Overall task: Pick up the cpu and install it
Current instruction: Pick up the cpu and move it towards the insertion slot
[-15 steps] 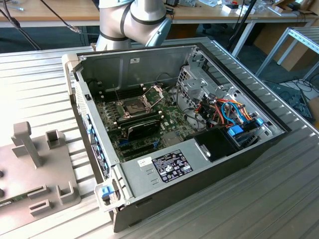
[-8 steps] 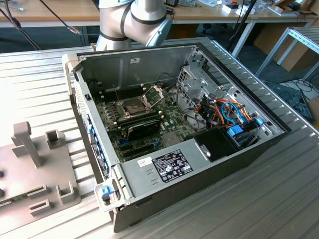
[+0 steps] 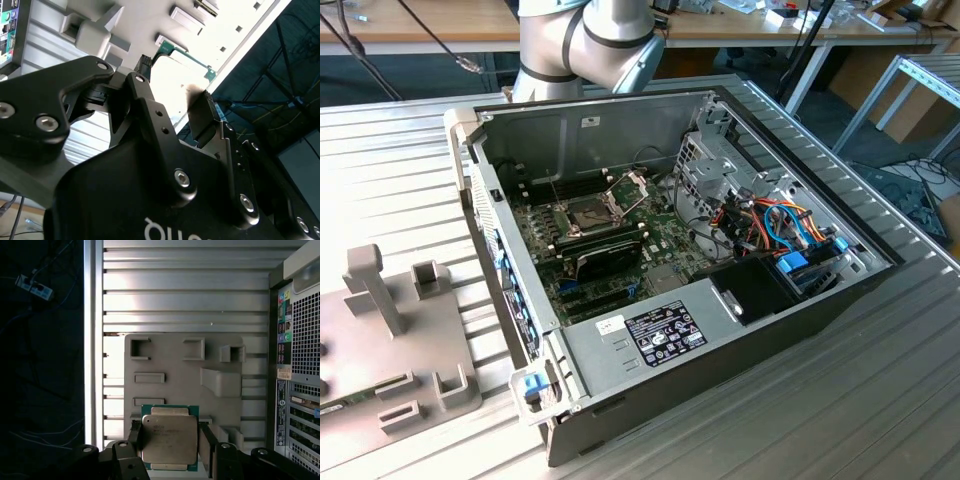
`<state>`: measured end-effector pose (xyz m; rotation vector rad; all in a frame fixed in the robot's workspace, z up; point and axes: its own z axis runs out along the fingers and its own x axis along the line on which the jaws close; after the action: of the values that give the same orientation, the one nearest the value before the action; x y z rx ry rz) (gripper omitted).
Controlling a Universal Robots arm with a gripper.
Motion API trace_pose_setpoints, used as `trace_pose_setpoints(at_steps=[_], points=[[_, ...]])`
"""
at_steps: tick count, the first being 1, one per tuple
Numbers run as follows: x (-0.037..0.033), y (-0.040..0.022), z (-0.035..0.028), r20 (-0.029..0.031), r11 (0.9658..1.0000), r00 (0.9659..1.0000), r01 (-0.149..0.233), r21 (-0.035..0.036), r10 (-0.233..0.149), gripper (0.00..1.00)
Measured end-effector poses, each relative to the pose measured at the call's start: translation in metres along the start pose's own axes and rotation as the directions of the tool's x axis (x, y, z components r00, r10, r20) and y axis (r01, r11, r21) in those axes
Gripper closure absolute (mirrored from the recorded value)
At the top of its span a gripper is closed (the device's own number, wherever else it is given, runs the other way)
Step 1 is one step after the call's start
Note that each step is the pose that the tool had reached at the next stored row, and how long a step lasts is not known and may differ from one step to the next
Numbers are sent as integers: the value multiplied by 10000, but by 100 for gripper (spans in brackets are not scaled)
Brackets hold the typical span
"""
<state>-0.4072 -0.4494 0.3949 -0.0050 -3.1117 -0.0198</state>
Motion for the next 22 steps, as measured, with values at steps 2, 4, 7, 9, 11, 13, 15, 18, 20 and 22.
trace_pose_setpoints(at_steps=[2, 4, 7, 9, 11, 13, 15, 18, 20, 22], points=[[-33, 0, -1, 0, 10000, 10000, -1, 0, 1, 45], [-63, 0, -2, 0, 10000, 10000, -1, 0, 1, 45], [-111, 0, -4, 0, 10000, 10000, -1, 0, 1, 45], [-166, 1, -5, 1, 10000, 10000, -1, 0, 1, 45], [-211, 1, -6, 0, 10000, 10000, -1, 0, 1, 45], [-257, 1, -8, 0, 10000, 10000, 0, 0, 0, 45], [-294, 1, -9, -1, 10000, 10000, 0, 1, 0, 45], [-377, 1, -11, 1, 10000, 10000, 0, 0, 0, 45], [-408, 2, -13, 0, 10000, 10000, -1, 1, 1, 45], [-443, 2, -14, -1, 10000, 10000, -1, 0, 1, 45]])
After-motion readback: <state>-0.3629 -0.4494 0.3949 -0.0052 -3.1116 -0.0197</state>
